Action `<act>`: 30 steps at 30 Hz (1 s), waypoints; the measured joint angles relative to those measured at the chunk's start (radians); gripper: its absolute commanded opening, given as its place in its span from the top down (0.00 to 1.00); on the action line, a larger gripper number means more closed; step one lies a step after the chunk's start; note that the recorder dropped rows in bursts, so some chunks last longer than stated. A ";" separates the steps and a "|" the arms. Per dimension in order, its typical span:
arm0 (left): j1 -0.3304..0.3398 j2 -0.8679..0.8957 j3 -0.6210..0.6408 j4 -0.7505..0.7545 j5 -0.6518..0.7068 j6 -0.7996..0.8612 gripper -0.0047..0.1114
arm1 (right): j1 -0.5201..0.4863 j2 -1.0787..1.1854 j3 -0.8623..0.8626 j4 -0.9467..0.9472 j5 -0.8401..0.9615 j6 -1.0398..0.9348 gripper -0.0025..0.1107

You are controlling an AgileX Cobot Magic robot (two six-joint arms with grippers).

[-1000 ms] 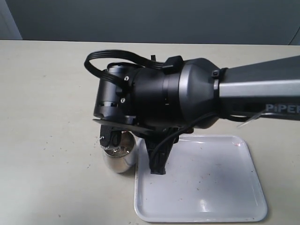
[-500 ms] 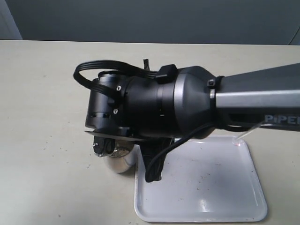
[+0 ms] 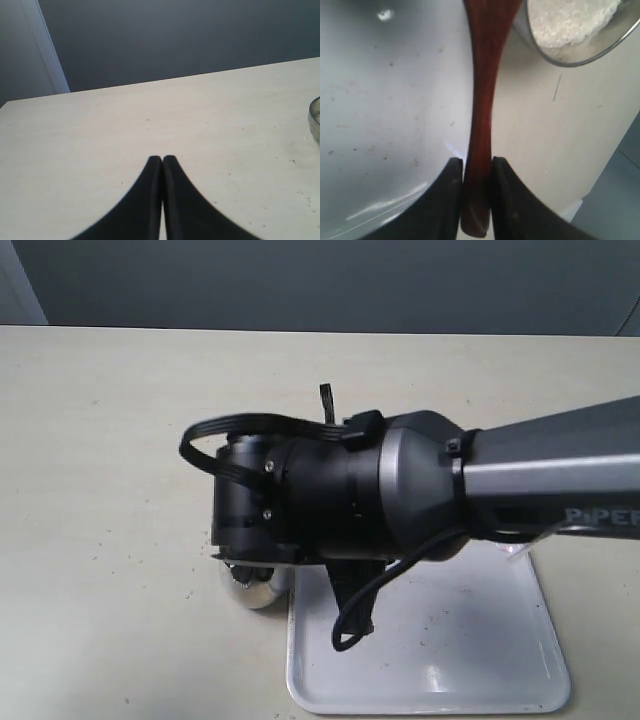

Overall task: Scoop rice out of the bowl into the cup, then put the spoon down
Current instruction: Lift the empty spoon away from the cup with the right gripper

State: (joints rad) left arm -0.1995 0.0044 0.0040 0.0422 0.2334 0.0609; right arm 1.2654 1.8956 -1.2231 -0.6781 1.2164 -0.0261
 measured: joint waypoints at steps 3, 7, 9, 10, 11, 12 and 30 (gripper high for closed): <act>0.000 0.000 0.000 0.000 0.000 0.000 0.96 | 0.000 0.000 0.016 -0.006 0.001 0.026 0.98; 0.000 0.000 0.000 0.000 0.000 0.000 0.96 | 0.000 -0.006 0.020 -0.032 -0.014 0.050 0.98; 0.000 0.000 0.000 0.000 0.000 0.000 0.96 | 0.000 -0.008 0.020 -0.042 -0.016 0.057 0.98; 0.000 0.000 0.000 0.000 0.000 0.000 0.96 | 0.000 -0.008 0.020 -0.042 -0.016 0.062 0.98; 0.000 0.000 0.000 0.000 0.000 0.000 0.96 | 0.000 -0.008 0.020 -0.042 -0.018 0.063 0.98; 0.000 0.000 0.000 0.000 0.000 0.000 0.96 | 0.000 -0.008 0.020 -0.042 -0.018 0.069 0.98; 0.000 0.000 0.000 0.000 0.000 0.000 0.96 | 0.044 -0.008 0.094 -0.180 -0.061 0.233 0.98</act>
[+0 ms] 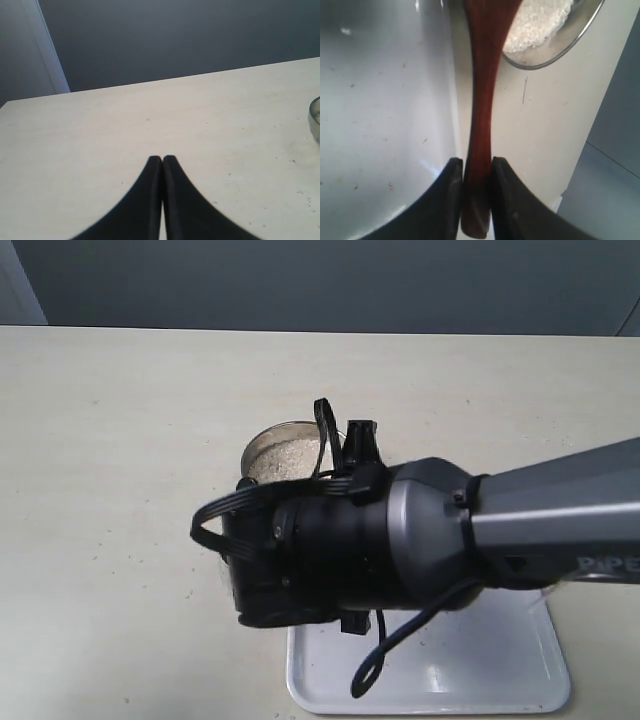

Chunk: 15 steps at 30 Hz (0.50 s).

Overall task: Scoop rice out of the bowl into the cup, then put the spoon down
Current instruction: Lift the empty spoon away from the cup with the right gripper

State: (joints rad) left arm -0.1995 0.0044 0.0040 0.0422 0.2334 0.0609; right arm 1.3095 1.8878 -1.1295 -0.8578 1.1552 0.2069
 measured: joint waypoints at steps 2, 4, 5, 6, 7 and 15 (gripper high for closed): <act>0.000 0.000 0.000 0.000 0.000 0.000 0.96 | 0.007 0.000 0.016 -0.020 -0.002 0.025 0.98; 0.000 0.000 0.000 0.000 0.000 0.000 0.96 | 0.021 0.000 0.024 -0.035 -0.006 0.048 0.98; 0.000 0.000 0.000 0.000 0.000 0.000 0.96 | 0.027 0.000 0.025 -0.044 -0.010 0.056 0.98; 0.000 0.000 0.000 0.000 0.000 0.000 0.96 | 0.034 0.000 0.025 -0.051 -0.012 0.064 0.98; 0.000 0.000 0.000 0.000 0.000 0.000 0.96 | 0.042 0.000 0.025 -0.058 -0.014 0.069 0.98; 0.000 0.000 0.000 0.000 0.000 0.000 0.96 | 0.059 0.000 0.025 -0.098 -0.019 0.120 0.98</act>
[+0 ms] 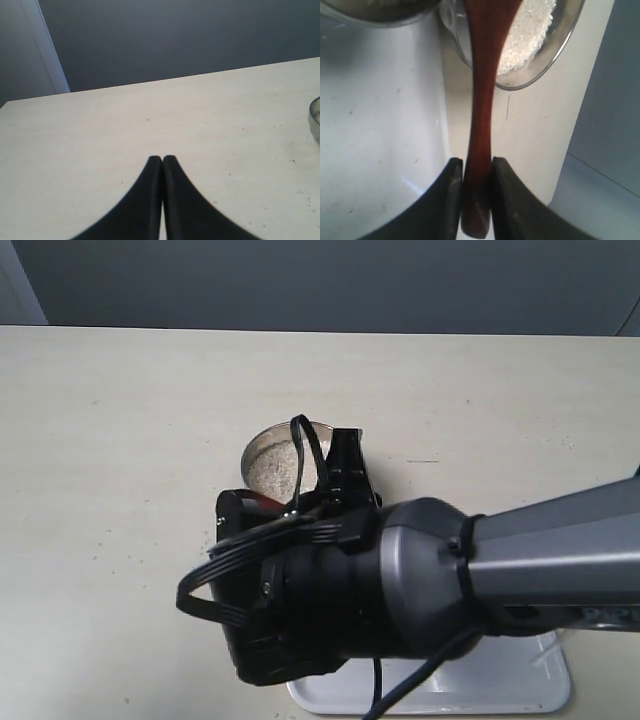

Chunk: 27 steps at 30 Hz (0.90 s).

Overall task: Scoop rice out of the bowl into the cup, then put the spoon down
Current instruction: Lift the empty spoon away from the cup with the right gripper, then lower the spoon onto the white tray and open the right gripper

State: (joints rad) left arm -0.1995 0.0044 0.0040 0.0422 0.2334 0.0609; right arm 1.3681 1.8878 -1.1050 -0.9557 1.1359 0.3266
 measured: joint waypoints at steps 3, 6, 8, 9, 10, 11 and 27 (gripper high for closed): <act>0.000 0.000 0.000 0.000 0.000 0.000 0.96 | 0.002 0.000 0.013 -0.040 0.003 0.009 0.98; 0.000 0.000 0.000 0.000 0.000 0.000 0.96 | 0.002 0.000 0.019 -0.049 0.021 0.013 0.98; 0.000 0.000 0.000 0.000 0.000 0.000 0.96 | 0.008 0.000 0.019 -0.051 0.029 0.015 0.98; 0.000 0.000 0.000 0.000 0.000 0.000 0.96 | 0.010 0.000 0.020 -0.051 0.035 0.015 0.98; 0.000 0.000 0.000 0.000 0.000 0.000 0.96 | 0.010 0.000 0.020 -0.051 0.037 0.015 0.98; 0.000 0.000 0.000 0.000 0.000 0.000 0.96 | 0.011 0.000 0.020 -0.051 0.039 0.017 0.98; 0.000 0.000 0.000 0.000 0.000 0.000 0.96 | -0.478 -0.262 0.021 0.838 0.053 -0.079 0.98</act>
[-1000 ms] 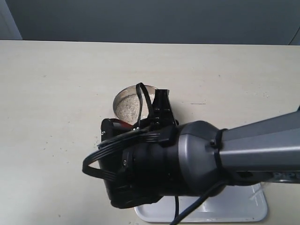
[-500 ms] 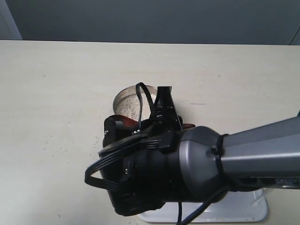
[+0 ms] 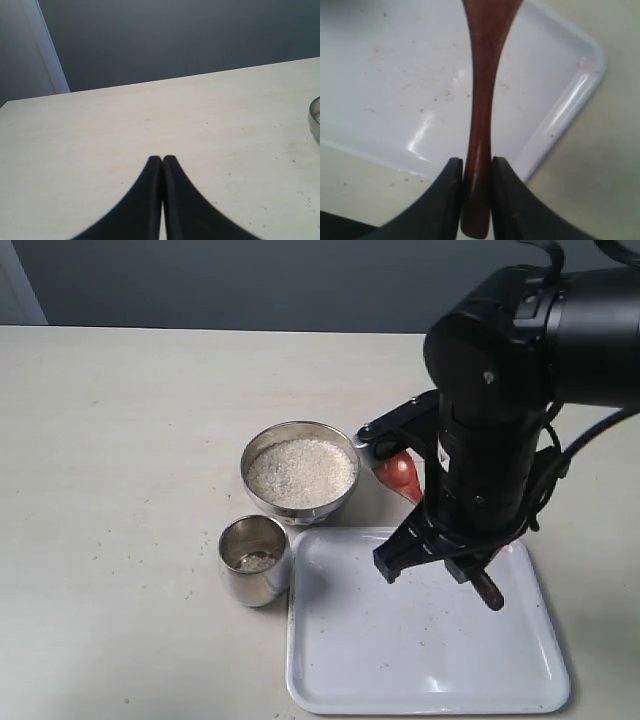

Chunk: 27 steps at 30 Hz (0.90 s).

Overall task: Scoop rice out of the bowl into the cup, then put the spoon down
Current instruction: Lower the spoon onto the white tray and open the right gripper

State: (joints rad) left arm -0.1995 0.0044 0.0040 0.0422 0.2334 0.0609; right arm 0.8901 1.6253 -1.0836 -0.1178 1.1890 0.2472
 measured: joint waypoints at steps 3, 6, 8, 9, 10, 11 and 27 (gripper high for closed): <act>0.000 0.000 0.000 0.000 0.000 0.000 0.96 | -0.052 0.024 0.000 0.086 -0.011 -0.049 0.98; 0.000 0.000 0.000 0.000 0.000 0.000 0.96 | -0.071 0.062 0.000 0.127 -0.013 -0.068 0.98; 0.000 0.000 0.000 0.000 0.000 0.000 0.96 | -0.074 0.088 0.000 0.143 -0.015 -0.077 0.98; 0.000 0.000 0.000 0.000 0.000 0.000 0.96 | -0.074 0.103 0.000 0.151 -0.017 -0.082 0.98; 0.000 0.000 0.000 0.000 0.000 0.000 0.96 | -0.076 0.119 0.000 0.163 -0.020 -0.090 0.98; 0.000 0.000 0.000 0.000 0.000 0.000 0.96 | -0.076 0.132 0.000 0.175 -0.025 -0.099 0.98; 0.000 0.000 0.000 0.000 0.000 0.000 0.96 | -0.076 0.251 0.000 0.212 -0.070 -0.129 0.98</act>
State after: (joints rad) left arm -0.1995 0.0044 0.0040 0.0422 0.2334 0.0609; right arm 0.8138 1.8764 -1.0836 0.0940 1.1194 0.1185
